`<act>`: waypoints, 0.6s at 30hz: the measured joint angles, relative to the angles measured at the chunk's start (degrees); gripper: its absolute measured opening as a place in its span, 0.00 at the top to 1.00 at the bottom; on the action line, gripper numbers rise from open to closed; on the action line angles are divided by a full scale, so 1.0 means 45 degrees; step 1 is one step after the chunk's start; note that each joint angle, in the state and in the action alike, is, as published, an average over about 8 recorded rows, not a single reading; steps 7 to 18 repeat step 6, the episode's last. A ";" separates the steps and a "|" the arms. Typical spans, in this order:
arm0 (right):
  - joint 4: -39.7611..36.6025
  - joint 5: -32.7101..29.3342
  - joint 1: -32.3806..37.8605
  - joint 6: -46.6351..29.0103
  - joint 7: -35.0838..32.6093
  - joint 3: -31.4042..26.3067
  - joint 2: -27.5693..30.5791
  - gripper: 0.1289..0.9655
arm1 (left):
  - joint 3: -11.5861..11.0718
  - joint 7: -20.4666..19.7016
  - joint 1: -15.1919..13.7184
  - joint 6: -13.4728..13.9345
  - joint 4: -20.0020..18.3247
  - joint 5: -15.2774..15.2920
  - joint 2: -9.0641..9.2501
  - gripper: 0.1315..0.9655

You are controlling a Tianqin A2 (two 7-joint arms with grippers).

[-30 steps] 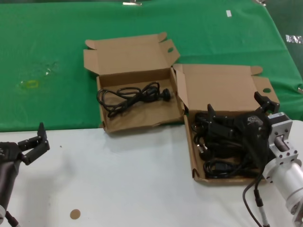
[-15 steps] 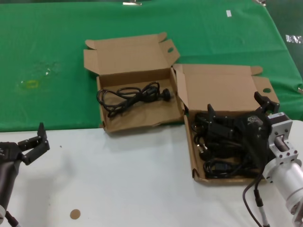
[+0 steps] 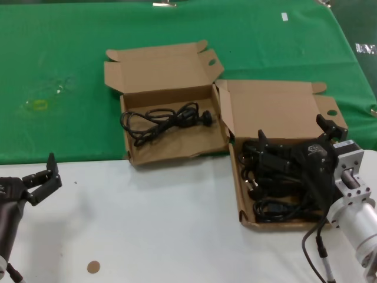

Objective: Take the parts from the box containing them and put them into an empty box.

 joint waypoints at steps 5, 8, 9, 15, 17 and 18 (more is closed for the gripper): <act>0.0000 0.0000 0.0000 0.0000 0.0000 0.0000 0.0000 0.00 | 0.0000 0.0000 0.0000 0.0000 0.0000 0.0000 0.0000 0.00; 0.0000 0.0000 0.0000 0.0000 0.0000 0.0000 0.0000 0.00 | 0.0000 0.0000 0.0000 0.0000 0.0000 0.0000 0.0000 0.00; 0.0000 0.0000 0.0000 0.0000 0.0000 0.0000 0.0000 0.00 | 0.0000 0.0000 0.0000 0.0000 0.0000 0.0000 0.0000 0.00; 0.0000 0.0000 0.0000 0.0000 0.0000 0.0000 0.0000 0.00 | 0.0000 0.0000 0.0000 0.0000 0.0000 0.0000 0.0000 0.00; 0.0000 0.0000 0.0000 0.0000 0.0000 0.0000 0.0000 0.00 | 0.0000 0.0000 0.0000 0.0000 0.0000 0.0000 0.0000 0.00; 0.0000 0.0000 0.0000 0.0000 0.0000 0.0000 0.0000 0.00 | 0.0000 0.0000 0.0000 0.0000 0.0000 0.0000 0.0000 0.00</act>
